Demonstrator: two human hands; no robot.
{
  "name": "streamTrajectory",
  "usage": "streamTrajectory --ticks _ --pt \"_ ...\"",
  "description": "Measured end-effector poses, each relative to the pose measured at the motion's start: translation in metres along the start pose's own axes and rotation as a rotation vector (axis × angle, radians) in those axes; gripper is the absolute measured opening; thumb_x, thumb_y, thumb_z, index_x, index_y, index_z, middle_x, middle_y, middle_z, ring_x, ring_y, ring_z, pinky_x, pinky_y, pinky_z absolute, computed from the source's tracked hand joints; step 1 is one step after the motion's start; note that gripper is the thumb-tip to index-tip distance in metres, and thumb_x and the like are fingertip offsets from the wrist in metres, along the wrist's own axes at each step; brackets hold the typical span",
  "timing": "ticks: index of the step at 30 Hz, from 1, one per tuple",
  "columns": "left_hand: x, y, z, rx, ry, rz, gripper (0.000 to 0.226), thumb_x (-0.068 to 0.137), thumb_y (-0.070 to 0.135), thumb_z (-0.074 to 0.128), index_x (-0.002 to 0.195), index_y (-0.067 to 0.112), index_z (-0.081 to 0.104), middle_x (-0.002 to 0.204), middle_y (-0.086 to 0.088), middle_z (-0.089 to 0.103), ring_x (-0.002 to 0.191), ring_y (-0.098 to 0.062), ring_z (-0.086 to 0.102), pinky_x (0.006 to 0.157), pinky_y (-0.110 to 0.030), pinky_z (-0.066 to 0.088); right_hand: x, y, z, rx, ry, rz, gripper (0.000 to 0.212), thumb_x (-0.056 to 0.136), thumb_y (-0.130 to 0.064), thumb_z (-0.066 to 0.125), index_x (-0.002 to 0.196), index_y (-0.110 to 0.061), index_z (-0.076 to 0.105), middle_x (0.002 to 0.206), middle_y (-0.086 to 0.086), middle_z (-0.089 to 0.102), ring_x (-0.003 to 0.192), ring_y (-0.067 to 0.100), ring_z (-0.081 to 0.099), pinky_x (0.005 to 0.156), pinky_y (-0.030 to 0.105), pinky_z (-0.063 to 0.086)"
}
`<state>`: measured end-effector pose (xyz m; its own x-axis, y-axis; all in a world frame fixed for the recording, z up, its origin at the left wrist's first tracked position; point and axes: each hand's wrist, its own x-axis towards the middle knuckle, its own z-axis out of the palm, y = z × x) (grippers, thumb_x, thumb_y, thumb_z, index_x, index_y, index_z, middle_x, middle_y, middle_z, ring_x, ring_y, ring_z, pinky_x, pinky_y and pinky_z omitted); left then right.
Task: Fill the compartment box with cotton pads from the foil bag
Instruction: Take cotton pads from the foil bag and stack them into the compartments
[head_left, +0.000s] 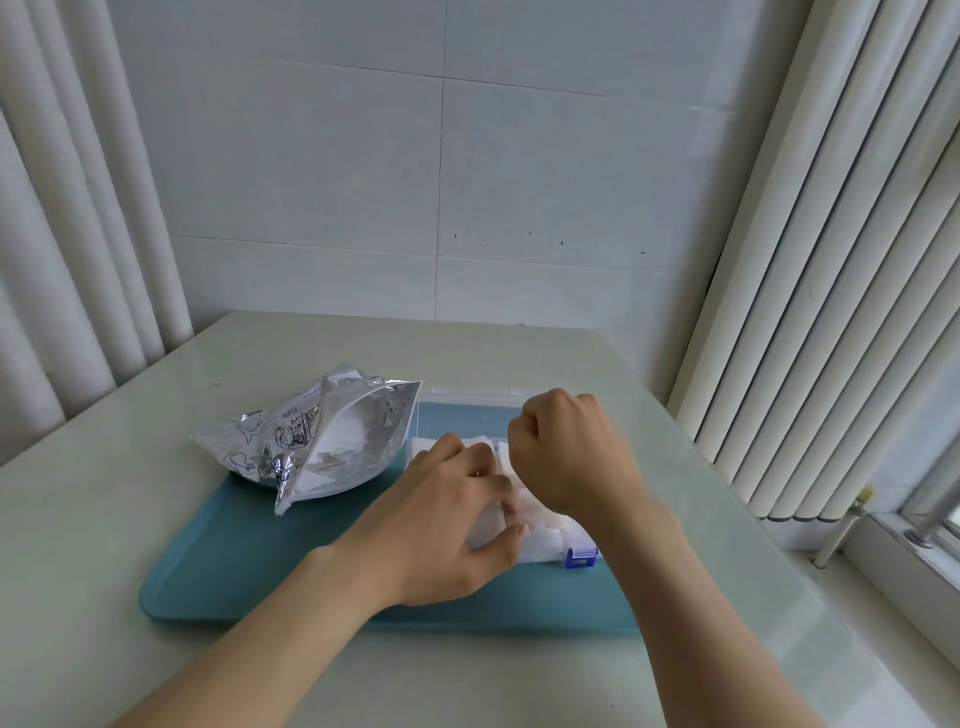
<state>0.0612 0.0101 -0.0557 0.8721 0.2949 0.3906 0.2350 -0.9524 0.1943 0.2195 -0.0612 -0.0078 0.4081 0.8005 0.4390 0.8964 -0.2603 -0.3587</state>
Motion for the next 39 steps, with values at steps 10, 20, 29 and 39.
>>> streamTrajectory --ticks 10,20,29,39 --pt "0.001 -0.009 -0.005 -0.268 0.071 -0.072 0.034 0.095 0.051 0.044 0.106 0.039 0.073 0.098 0.028 0.053 0.103 -0.003 0.049 0.093 -0.024 0.042 -0.002 -0.009 0.003 -0.047 0.009 0.012 0.033 0.089 -0.017 0.047 0.062 -0.014 0.029 0.056 0.002 0.032 0.055 0.023 0.025 0.049 0.029 0.018" --pt "0.003 -0.028 -0.022 -0.094 0.563 -0.088 0.030 0.091 0.018 0.047 0.095 0.015 0.077 0.092 0.006 0.069 0.091 -0.016 0.061 0.081 -0.040 0.053 0.000 -0.014 0.010 -0.092 0.022 -0.039 0.021 0.094 -0.013 0.040 0.074 -0.014 0.044 0.066 0.005 0.050 0.056 0.025 0.039 0.049 0.033 0.024" --pt "-0.018 -0.083 -0.036 0.152 0.460 -0.657 0.062 0.087 0.018 0.070 0.147 0.018 0.053 0.158 -0.010 0.045 0.148 -0.040 0.037 0.112 -0.062 0.034 -0.003 -0.045 0.036 0.083 0.015 -0.233 0.034 0.093 -0.008 0.044 0.111 -0.018 0.072 0.104 0.000 0.069 0.099 0.026 0.057 0.081 0.040 0.046" --pt "-0.023 -0.101 -0.052 -0.420 0.555 -0.879 0.034 0.109 0.026 0.040 0.129 0.025 0.068 0.129 0.001 0.069 0.117 -0.023 0.055 0.091 -0.031 0.037 0.052 -0.101 0.090 0.054 -0.411 -0.334 0.041 0.098 -0.010 0.055 0.137 -0.009 0.064 0.136 0.016 0.065 0.128 0.034 0.056 0.103 0.042 0.050"
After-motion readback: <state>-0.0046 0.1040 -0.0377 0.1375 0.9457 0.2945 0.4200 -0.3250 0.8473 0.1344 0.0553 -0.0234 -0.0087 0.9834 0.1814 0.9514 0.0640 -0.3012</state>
